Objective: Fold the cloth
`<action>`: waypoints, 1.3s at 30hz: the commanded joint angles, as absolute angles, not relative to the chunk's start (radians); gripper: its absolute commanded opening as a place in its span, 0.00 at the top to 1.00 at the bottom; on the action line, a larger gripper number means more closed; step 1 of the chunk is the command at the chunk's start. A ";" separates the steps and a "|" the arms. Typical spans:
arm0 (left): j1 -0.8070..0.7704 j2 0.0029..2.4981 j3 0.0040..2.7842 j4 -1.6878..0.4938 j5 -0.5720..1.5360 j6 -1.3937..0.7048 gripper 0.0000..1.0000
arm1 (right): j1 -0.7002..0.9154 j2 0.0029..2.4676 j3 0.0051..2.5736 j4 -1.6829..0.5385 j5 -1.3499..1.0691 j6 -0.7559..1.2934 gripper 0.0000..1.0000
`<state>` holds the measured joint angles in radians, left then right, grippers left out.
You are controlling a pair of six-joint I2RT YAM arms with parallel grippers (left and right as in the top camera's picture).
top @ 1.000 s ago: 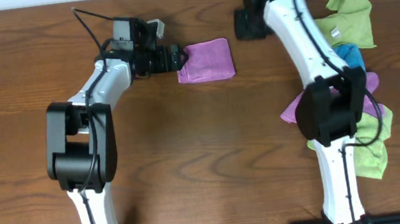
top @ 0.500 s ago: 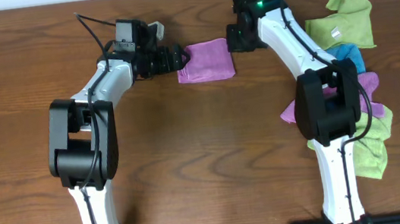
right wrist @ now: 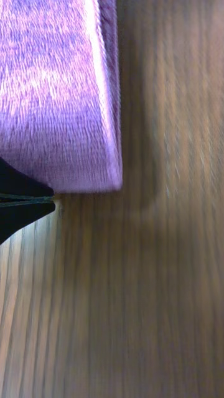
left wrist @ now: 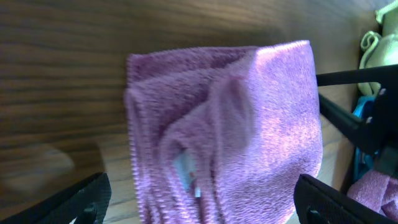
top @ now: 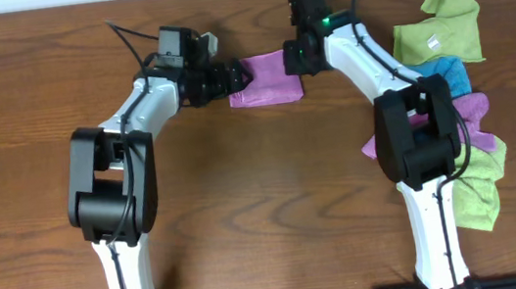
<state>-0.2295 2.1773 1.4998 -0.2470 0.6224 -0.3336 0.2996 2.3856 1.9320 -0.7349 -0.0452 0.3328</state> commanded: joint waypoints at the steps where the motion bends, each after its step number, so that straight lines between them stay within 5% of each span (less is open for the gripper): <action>1: -0.245 2.188 1.499 -0.251 0.621 -0.345 0.05 | 0.319 2.376 1.920 -0.723 -0.073 0.359 0.99; 14: -0.246 2.218 1.499 -0.328 0.595 -0.331 0.01 | 0.340 2.376 1.921 -0.715 -0.128 0.363 0.99; 16: -0.242 2.218 1.499 -0.328 0.595 -0.326 0.14 | 0.340 2.376 1.921 -0.719 -0.128 0.363 0.99; 19: -0.235 2.218 1.499 -0.329 0.595 -0.326 0.50 | 0.340 2.376 1.921 -0.719 -0.128 0.363 0.99; 24: -0.234 2.218 1.499 -0.329 0.576 -0.326 0.91 | 0.340 2.376 1.921 -0.722 -0.140 0.363 0.98; 32: -0.187 2.215 1.522 -0.331 0.591 -0.314 0.95 | 0.313 2.347 1.976 -0.759 -0.157 0.362 0.99; 39: 0.017 2.201 1.730 -0.334 0.674 -0.388 0.95 | 0.251 2.238 2.022 -0.808 -0.154 0.333 0.99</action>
<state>-0.0658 2.2078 1.6302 -0.3397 0.6415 -0.3481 0.2756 2.3348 1.9854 -0.7998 -0.1493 0.3504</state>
